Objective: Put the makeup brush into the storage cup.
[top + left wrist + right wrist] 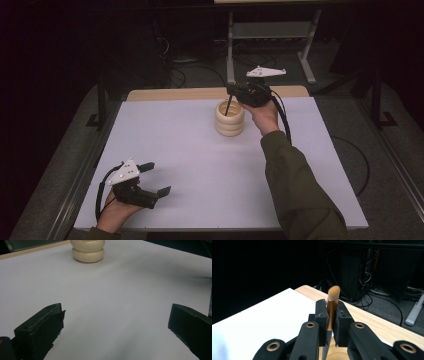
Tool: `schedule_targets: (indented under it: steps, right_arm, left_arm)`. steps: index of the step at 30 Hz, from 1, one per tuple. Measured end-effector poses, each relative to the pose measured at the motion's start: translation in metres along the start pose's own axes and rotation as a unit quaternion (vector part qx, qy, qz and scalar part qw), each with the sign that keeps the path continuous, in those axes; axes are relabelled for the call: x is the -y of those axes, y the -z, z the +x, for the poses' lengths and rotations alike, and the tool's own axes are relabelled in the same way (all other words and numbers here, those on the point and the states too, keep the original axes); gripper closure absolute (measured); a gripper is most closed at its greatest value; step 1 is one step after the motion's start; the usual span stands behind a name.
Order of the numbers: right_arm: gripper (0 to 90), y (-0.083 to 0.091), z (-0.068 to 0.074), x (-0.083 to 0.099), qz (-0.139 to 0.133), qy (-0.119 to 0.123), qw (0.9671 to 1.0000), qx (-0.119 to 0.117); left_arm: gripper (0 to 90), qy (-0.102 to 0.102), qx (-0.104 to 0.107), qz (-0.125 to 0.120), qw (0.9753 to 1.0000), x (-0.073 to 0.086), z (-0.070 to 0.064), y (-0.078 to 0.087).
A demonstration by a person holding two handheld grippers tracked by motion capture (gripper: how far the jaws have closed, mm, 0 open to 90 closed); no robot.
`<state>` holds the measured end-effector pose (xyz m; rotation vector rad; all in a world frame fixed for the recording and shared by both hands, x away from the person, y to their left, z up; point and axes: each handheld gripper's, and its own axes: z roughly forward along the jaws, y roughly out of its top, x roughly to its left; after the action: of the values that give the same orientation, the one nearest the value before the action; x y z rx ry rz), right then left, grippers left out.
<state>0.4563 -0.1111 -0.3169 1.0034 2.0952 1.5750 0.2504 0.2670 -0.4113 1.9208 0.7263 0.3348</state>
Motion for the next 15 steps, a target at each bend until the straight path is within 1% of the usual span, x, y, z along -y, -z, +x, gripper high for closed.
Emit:
schedule_targets:
  steps: [4,7,15]
  right_arm:
    - [82.3,-0.003,0.001,0.002,0.006,0.001,1.0000,0.002]
    - [82.3,-0.006,0.002,0.003,0.011,0.008,0.9999,0.004]
    - [82.2,-0.011,0.000,0.010,0.020,0.002,0.9998,0.008]
  left_arm:
    - [0.0,-0.001,0.001,0.000,1.0000,0.000,0.000,0.000]
    - [0.0,-0.002,0.001,0.001,1.0000,0.000,0.000,0.000]
    - [0.0,-0.003,0.002,0.002,1.0000,0.000,0.000,0.000]
